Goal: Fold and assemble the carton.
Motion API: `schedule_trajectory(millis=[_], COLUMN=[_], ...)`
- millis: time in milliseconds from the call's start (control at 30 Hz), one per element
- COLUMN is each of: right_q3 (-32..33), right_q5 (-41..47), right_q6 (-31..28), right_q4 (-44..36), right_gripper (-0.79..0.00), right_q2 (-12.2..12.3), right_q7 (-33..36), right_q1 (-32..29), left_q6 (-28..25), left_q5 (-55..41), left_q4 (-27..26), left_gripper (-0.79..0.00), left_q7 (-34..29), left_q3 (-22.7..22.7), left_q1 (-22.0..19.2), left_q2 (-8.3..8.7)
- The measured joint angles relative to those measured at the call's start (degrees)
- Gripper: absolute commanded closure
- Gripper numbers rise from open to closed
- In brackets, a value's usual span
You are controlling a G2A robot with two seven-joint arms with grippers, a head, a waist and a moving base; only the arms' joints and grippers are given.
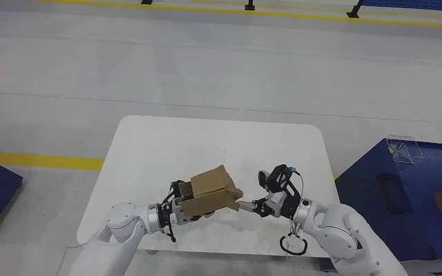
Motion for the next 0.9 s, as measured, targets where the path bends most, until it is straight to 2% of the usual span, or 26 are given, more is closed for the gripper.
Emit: schedule_trajectory(millis=[433, 900], right_q3=[-0.9, -3.6], right_q5=[1.1, 0.4], right_q6=[1.5, 6.4], right_q4=[2.1, 6.5], right_gripper=[-0.785, -0.785], right_q2=[-0.4, -1.4], right_q7=[0.6, 1.4], right_q1=[1.1, 5.6], left_q6=[-1.5, -8.0], left_q5=[-0.3, 4.5], left_q4=[-0.1, -3.5], left_gripper=[0.0, 0.0], left_q7=[0.4, -4.5], left_q3=[0.9, 2.1], left_q1=[0.2, 2.1], left_q2=[0.07, 0.71])
